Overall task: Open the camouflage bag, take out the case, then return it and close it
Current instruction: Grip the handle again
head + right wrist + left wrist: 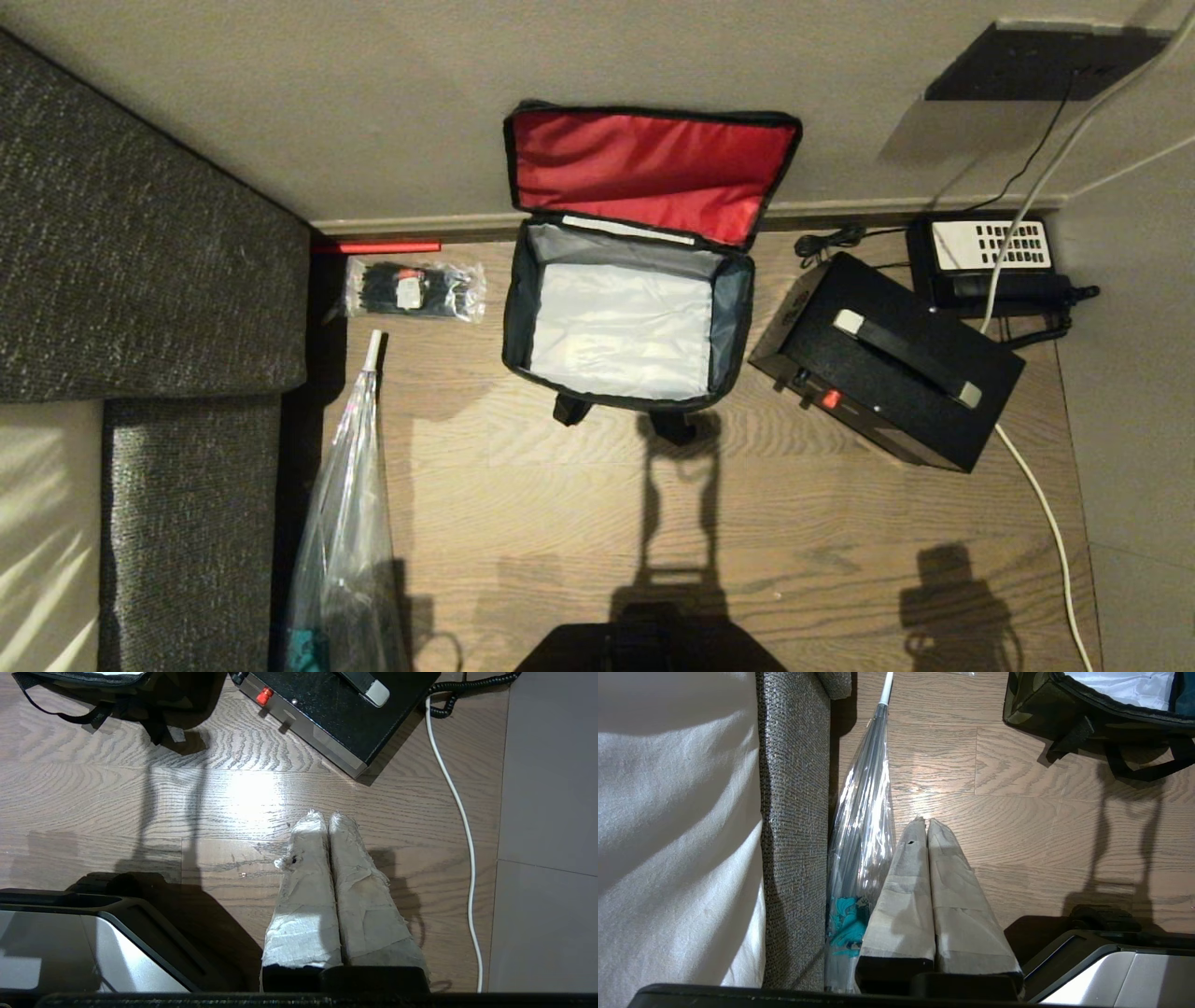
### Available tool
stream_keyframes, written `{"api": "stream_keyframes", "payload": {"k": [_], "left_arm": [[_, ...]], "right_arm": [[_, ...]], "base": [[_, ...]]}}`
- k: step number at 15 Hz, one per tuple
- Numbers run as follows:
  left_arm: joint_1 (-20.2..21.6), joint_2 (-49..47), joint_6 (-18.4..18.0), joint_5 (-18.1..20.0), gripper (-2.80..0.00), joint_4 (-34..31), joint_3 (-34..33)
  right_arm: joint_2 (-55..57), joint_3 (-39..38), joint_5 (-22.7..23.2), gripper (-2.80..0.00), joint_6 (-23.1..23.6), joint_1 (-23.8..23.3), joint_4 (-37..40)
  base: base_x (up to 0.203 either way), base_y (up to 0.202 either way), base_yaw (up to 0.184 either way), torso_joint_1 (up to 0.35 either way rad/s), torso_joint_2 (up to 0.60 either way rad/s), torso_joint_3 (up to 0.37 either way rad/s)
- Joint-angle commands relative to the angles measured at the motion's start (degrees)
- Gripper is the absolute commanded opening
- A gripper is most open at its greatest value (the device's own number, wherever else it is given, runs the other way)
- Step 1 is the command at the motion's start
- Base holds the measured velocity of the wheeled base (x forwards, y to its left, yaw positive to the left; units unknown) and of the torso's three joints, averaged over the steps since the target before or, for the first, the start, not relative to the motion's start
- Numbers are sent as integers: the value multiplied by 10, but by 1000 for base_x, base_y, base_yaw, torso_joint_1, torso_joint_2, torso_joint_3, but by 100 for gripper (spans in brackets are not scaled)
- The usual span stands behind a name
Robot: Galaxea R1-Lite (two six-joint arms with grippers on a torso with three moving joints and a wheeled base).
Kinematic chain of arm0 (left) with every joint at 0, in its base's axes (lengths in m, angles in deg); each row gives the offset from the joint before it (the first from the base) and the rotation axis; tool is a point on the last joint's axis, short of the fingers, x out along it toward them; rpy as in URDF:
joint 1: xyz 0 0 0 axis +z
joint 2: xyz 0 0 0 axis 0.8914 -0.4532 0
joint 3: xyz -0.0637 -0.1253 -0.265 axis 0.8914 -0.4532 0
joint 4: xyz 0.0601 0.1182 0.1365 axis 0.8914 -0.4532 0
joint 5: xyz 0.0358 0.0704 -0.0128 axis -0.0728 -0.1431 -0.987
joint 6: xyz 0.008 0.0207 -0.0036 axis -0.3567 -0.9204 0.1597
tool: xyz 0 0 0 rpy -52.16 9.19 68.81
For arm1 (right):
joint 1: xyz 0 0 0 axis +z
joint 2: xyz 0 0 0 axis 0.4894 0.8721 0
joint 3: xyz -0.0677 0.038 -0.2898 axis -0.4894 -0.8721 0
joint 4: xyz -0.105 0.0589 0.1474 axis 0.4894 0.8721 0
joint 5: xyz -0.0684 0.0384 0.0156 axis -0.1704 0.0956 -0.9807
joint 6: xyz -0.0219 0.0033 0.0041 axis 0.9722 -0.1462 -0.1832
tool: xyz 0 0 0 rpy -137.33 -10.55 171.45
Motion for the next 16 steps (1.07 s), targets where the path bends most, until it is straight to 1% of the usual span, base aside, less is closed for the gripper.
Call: {"api": "stream_keyframes", "payload": {"k": [1, 16], "left_arm": [[0, 1, 0, 0, -280, 0, -2], [0, 1, 0, 0, -280, 0, -2]], "right_arm": [[0, -1, 1, -280, 0, 0, 0], [0, -1, 1, -280, 0, 0, 0]], "base": [[0, 0, 0, 0, 0, 0], [0, 0, 0, 0, 0, 0]]}}
